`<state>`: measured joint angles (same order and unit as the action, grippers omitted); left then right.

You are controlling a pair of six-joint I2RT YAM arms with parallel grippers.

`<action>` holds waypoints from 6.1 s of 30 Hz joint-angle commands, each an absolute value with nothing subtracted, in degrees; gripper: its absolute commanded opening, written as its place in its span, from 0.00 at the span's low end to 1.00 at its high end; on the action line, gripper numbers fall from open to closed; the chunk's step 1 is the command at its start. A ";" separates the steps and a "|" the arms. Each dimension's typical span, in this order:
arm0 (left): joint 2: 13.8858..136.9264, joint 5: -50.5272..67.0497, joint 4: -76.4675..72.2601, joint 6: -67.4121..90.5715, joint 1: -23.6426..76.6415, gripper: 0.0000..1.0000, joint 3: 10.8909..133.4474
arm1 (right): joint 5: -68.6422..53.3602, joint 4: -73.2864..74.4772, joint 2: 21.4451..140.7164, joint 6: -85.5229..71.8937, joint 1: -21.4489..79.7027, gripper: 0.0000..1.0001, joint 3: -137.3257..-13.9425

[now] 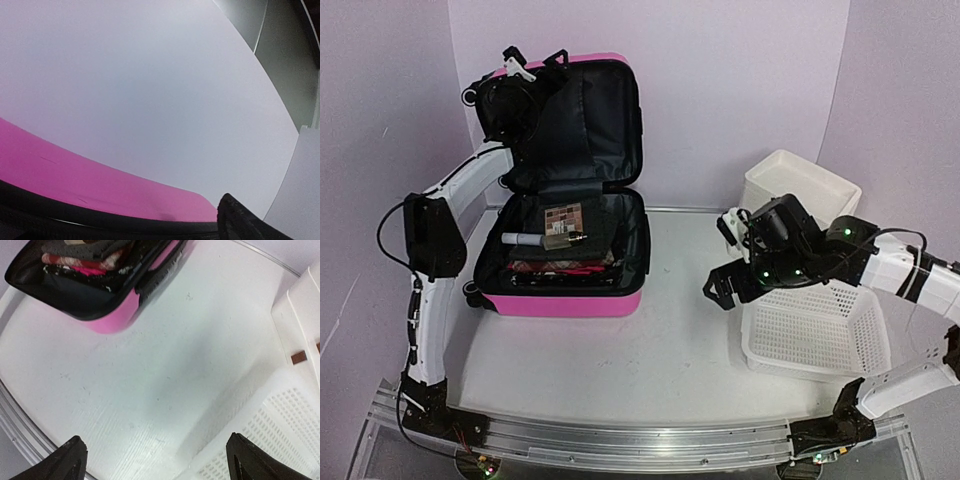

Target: Open, take out, and arrange the luggage

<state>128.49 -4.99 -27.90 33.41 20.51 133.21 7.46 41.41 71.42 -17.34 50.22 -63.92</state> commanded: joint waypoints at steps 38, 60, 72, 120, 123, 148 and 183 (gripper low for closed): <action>121.03 28.74 -0.51 45.95 7.64 0.86 133.51 | 2.80 47.04 107.62 -21.50 50.95 0.98 -101.08; 59.57 45.49 -0.35 39.77 7.82 0.97 50.87 | 3.25 54.07 89.63 -14.98 40.70 0.98 -76.89; 59.64 41.66 4.27 39.83 15.78 1.00 42.99 | 8.58 57.21 82.12 -13.09 40.63 0.98 -72.47; 56.47 22.22 31.42 26.50 21.53 0.99 52.71 | -22.74 51.78 96.35 -34.87 -18.93 0.81 -98.36; 57.14 23.03 31.40 26.87 21.53 0.99 52.87 | -24.73 50.73 96.49 -35.82 -18.63 0.67 -96.02; 54.38 24.42 31.34 27.94 21.56 1.00 50.73 | -21.02 39.81 95.07 -45.96 4.94 0.45 -88.86; 73.42 12.04 6.86 19.33 42.68 0.87 64.05 | -17.93 54.78 98.63 -26.61 5.85 0.90 -101.42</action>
